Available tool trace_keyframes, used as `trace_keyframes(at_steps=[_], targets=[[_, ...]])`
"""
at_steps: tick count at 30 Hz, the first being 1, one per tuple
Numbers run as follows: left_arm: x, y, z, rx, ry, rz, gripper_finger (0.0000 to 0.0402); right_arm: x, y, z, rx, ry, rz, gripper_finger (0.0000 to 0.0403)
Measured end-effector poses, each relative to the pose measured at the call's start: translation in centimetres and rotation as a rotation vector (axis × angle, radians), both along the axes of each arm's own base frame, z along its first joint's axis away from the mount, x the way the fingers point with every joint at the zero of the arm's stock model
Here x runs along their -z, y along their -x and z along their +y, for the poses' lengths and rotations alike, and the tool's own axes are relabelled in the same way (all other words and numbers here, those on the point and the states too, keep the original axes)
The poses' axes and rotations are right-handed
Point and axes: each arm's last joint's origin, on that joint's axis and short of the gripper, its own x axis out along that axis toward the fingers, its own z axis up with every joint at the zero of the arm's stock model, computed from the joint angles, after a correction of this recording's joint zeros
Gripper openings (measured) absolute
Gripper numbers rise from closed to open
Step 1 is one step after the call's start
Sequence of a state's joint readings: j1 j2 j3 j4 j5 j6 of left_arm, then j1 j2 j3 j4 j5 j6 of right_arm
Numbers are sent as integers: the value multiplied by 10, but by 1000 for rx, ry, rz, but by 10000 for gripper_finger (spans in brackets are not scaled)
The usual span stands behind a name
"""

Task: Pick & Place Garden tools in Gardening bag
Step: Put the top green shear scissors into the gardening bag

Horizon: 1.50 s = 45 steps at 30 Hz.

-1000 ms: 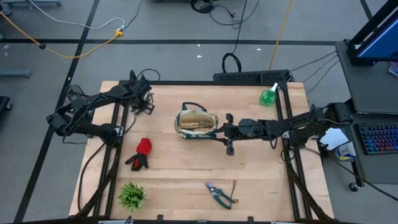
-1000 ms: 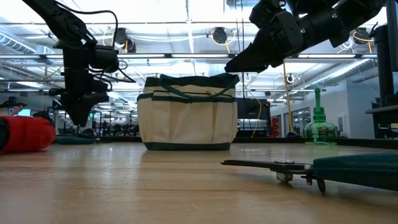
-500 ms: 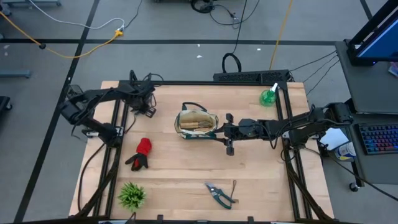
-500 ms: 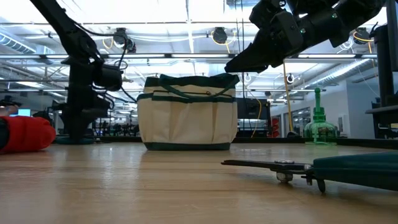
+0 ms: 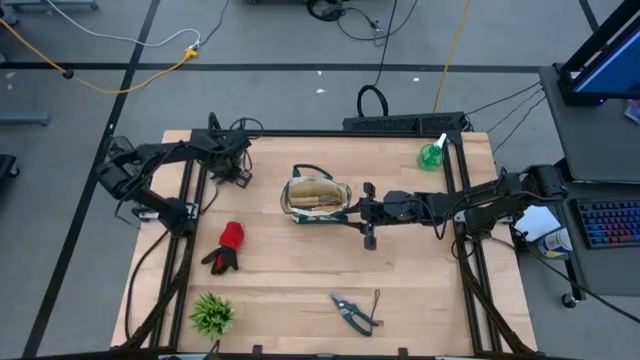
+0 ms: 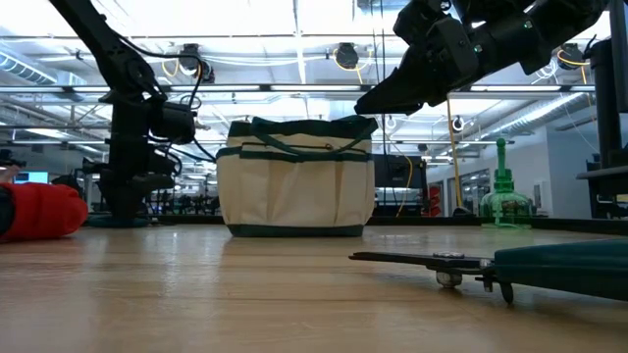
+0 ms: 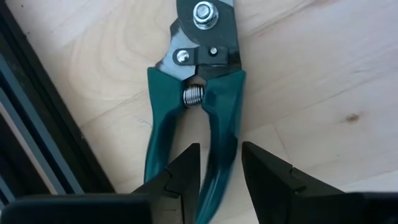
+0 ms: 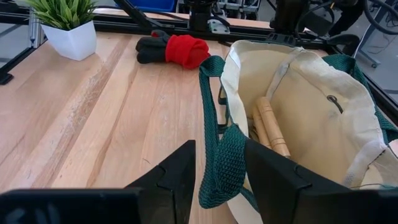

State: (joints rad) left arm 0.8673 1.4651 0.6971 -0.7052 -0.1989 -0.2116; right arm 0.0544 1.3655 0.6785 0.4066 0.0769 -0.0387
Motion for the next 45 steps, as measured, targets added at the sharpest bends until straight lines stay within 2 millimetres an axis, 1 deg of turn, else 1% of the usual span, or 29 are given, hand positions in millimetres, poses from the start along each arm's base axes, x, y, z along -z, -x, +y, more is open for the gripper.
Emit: trace_keyframes(at_steps=[5,7,9,15,18,20,24,34,39,41,45], targets=[[0,0,0,-1,0,0,124,0,0,0,0,0,0,130],[0,0,0,-1,0,0,118,0,0,0,0,0,0,130],[0,0,0,0,3,-5,102,0,0,0,0,0,0,130],[-1,-1,0,19,1,-5,34,0,0,0,0,0,0,130],[-1,-1,1,32,-5,-10,28,0,0,0,0,0,0,130],[-2,-3,0,46,-7,-14,9,0,0,0,0,0,0,130],[-3,-7,-3,81,-21,-8,0,0,0,0,0,0,-1,130],[-15,-19,-19,135,-48,-81,2,-3,-1,0,0,1,-30,130],[-17,-22,-23,164,-52,-88,1,-3,-1,0,3,0,-37,130],[-17,-22,-23,172,-57,-84,7,-3,-1,0,3,0,-37,130],[-17,-22,-22,206,-82,-53,31,-3,-1,0,2,0,-37,130]])
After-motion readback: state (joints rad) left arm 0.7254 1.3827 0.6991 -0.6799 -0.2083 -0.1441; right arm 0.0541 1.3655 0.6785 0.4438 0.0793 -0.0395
